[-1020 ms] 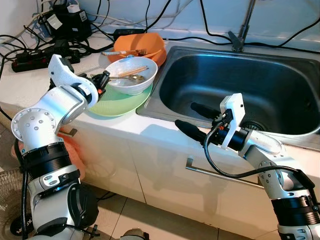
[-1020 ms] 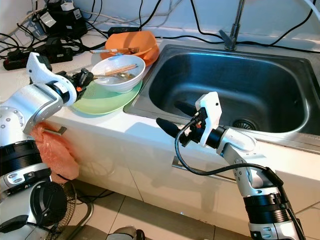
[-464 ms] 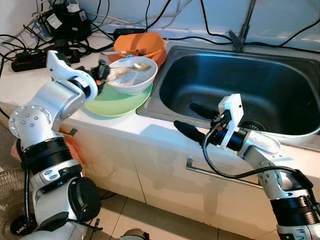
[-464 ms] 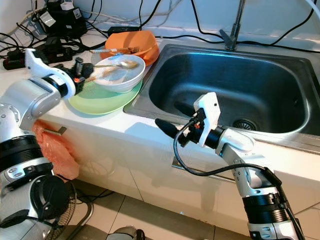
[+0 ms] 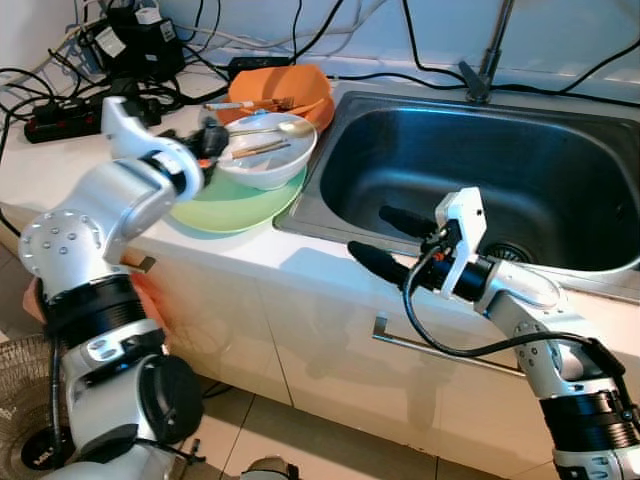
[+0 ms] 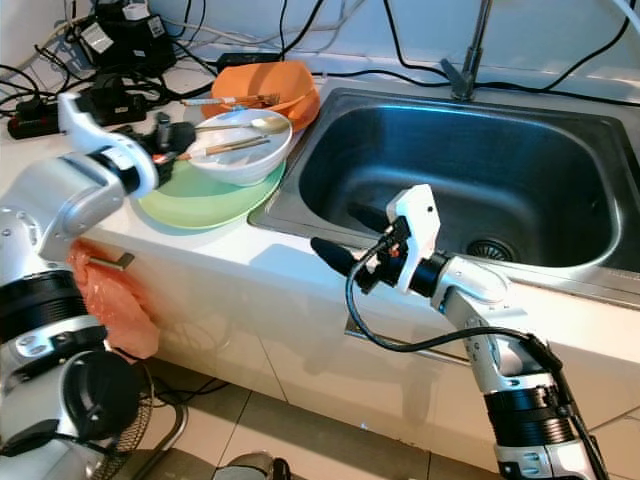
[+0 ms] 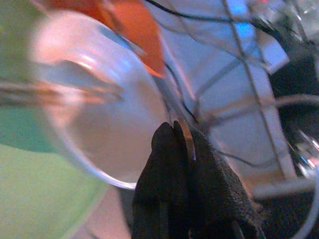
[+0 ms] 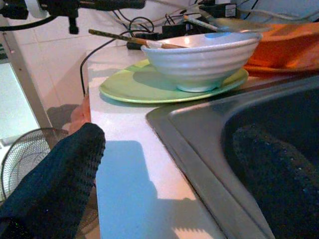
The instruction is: Kitchen organization
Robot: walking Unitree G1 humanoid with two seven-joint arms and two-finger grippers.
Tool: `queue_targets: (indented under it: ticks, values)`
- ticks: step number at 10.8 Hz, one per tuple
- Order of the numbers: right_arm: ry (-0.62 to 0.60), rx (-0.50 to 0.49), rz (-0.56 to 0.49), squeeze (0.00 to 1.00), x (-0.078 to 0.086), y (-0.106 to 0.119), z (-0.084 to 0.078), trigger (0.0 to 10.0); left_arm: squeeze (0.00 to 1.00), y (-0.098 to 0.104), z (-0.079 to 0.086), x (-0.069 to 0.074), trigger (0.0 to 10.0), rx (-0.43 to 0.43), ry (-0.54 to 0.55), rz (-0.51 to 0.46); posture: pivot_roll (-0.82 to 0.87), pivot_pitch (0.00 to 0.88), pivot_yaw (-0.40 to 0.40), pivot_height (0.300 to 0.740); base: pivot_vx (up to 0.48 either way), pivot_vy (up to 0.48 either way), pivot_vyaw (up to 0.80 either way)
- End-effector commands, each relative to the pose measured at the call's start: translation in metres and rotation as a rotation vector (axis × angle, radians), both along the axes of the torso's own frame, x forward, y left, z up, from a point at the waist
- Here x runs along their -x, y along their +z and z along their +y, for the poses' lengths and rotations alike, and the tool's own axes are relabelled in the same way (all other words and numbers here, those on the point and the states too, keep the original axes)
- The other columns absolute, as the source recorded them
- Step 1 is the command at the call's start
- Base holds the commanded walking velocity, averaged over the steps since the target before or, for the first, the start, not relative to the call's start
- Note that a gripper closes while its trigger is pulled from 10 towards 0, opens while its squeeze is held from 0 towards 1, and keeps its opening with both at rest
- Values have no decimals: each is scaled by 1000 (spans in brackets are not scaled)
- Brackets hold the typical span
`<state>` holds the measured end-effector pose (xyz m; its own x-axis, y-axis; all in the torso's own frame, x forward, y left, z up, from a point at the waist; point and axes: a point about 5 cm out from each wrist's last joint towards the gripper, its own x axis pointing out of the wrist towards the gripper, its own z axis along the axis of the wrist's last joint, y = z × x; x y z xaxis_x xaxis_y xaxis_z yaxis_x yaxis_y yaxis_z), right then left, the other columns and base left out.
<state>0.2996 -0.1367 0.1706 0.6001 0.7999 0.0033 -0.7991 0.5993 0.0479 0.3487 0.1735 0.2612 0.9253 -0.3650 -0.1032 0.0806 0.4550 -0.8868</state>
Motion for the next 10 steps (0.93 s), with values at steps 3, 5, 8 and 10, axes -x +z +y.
queue_targets:
  ticks: [3,5,8,10]
  values:
    - [-38,-24,-30,945,-4,7,1,10000,0,13,-14,2,0,-3,-18,-154,132,28,105,740,0,0,0]
    - [-111,-98,-28,945,-11,12,-2,10000,0,13,-24,3,0,-23,-24,-247,127,26,105,740,0,0,0]
    - [-290,-280,-25,933,-22,33,2,10000,0,-27,-62,12,0,-16,-166,-272,105,13,110,740,0,0,0]
    - [-289,-340,-38,0,-18,43,13,10000,0,-52,-76,14,0,-32,-211,-267,78,1,118,740,0,0,0]
